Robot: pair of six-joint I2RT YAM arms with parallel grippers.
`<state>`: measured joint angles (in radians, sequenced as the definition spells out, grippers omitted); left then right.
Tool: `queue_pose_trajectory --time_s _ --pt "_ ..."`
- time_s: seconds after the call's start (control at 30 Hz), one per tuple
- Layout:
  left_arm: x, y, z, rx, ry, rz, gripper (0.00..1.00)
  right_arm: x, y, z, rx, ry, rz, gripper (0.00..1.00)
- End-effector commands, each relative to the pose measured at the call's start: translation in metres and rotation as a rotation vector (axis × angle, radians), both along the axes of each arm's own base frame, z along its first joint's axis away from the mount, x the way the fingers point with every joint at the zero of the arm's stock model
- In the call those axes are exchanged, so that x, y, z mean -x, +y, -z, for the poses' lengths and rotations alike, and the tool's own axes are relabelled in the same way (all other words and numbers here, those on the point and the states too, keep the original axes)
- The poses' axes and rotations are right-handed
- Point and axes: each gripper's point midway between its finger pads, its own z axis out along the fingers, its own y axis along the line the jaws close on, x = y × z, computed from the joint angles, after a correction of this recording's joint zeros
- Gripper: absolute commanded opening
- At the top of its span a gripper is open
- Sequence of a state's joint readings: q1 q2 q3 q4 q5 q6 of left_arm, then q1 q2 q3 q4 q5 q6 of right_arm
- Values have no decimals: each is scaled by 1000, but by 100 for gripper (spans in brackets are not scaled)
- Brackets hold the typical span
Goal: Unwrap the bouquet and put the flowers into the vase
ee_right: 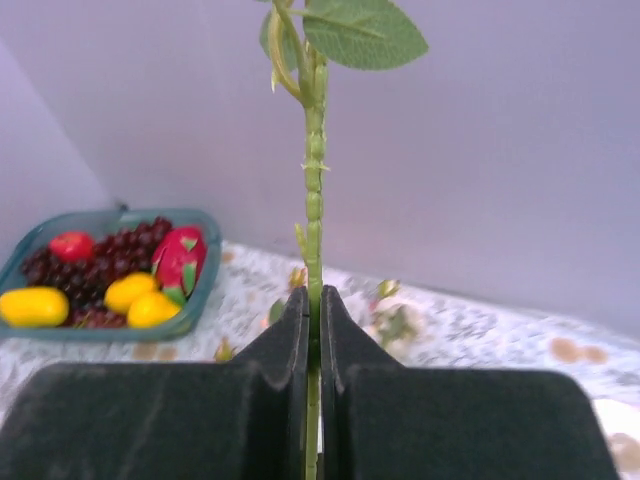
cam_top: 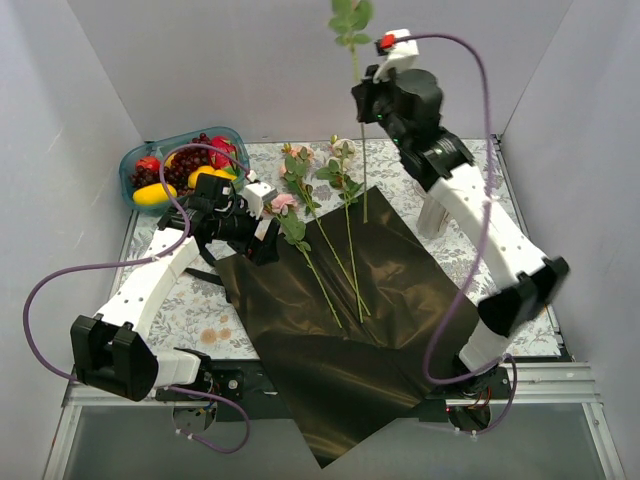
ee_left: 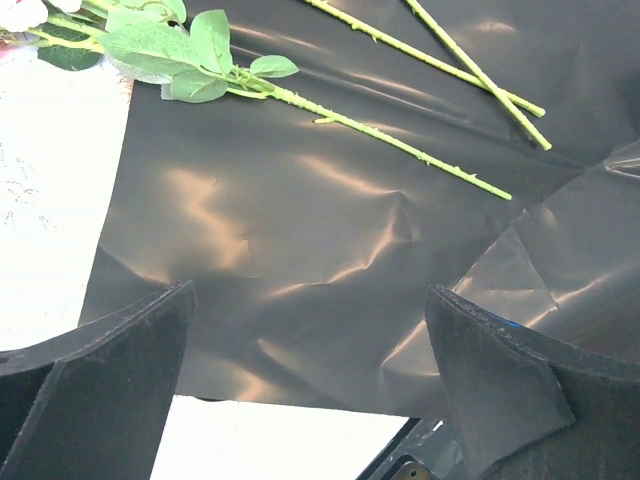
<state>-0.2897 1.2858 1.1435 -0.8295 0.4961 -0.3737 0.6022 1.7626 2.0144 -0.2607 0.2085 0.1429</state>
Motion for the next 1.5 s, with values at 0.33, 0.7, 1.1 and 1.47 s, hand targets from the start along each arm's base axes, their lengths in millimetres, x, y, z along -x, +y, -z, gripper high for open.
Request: queue_pose_trajectory --time_s 0.33,0.7,1.1,1.47 --pt "-15 -7 -11 35 -30 15 98 82 -201 -160 17 -801 527 1" --pt "-19 -10 -6 37 -17 32 98 75 -237 -152 62 -844 602 1" --pt "-18 -6 -6 10 -21 35 98 58 -248 -95 82 -758 636 1" --pt "-20 -6 -14 18 -29 24 98 40 -252 -51 106 -580 654 53"
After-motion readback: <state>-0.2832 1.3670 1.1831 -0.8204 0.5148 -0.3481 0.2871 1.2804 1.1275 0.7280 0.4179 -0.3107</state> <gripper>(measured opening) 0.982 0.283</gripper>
